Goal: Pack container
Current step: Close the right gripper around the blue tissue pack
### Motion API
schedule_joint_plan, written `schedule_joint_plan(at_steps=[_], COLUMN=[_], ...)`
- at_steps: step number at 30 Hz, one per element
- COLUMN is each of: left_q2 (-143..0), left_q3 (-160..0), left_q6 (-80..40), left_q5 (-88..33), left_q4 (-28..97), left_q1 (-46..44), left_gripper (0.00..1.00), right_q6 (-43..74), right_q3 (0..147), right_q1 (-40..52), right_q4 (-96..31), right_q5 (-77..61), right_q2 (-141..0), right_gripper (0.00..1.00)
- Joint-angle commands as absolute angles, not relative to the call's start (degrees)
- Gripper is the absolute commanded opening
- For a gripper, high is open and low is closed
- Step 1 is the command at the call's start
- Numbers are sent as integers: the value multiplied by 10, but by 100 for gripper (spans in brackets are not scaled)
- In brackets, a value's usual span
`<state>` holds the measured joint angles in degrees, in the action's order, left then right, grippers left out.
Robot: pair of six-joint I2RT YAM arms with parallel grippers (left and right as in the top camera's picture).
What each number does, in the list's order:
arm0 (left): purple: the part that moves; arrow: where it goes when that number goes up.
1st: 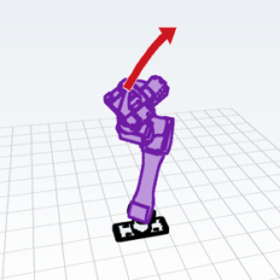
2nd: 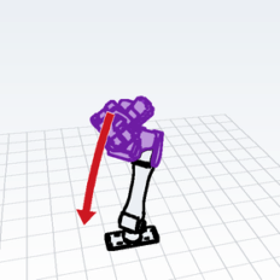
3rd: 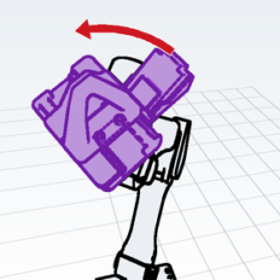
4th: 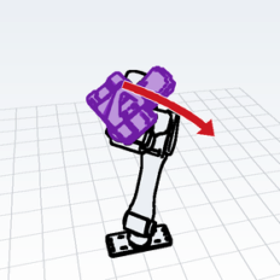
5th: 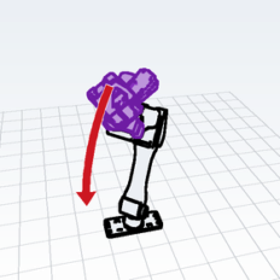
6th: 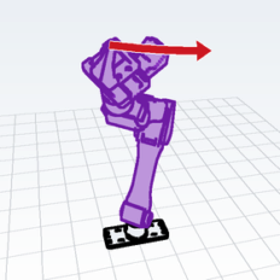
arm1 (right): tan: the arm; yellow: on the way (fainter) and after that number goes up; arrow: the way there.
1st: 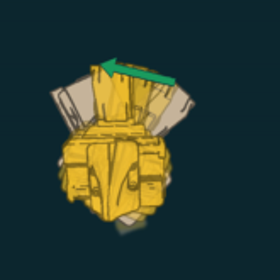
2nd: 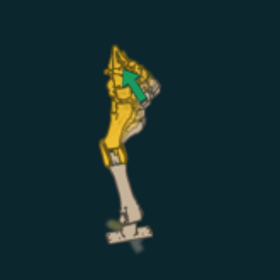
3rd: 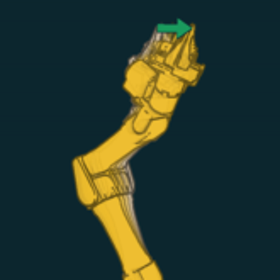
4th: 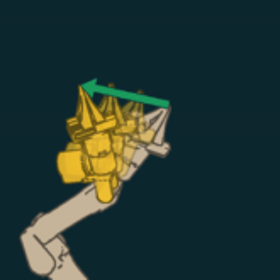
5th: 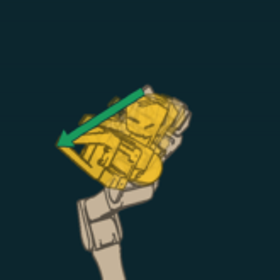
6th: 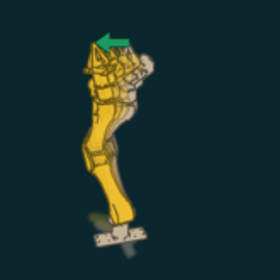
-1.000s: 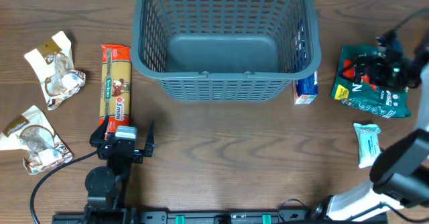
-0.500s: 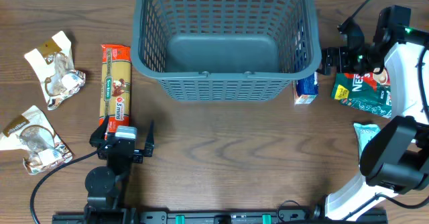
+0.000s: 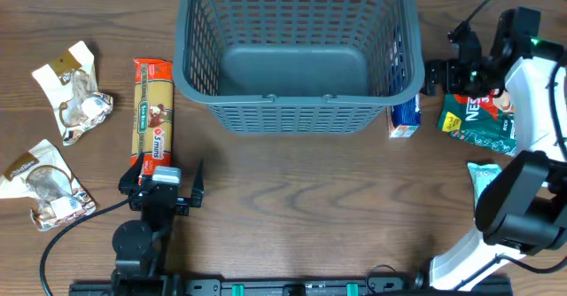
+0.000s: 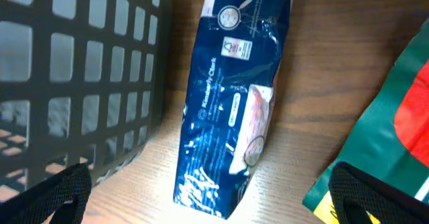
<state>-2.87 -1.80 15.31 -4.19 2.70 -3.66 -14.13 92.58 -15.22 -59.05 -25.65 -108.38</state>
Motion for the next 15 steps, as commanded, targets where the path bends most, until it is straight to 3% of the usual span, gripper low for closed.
schedule_joint_plan(at_steps=[1,15], left_q2=[-25,-25], left_q3=[-3,-3], left_q6=[160,160], left_q5=[-50,-50], left_q4=[36,36], left_q1=[-39,-39], left_gripper=[99,99], right_q6=[-112,-103], right_q3=[904,770], right_q1=[-146,-145], right_q4=[-575,-496], right_q5=[-253,-251], right_q2=[-1089,-1089], right_gripper=[99,99])
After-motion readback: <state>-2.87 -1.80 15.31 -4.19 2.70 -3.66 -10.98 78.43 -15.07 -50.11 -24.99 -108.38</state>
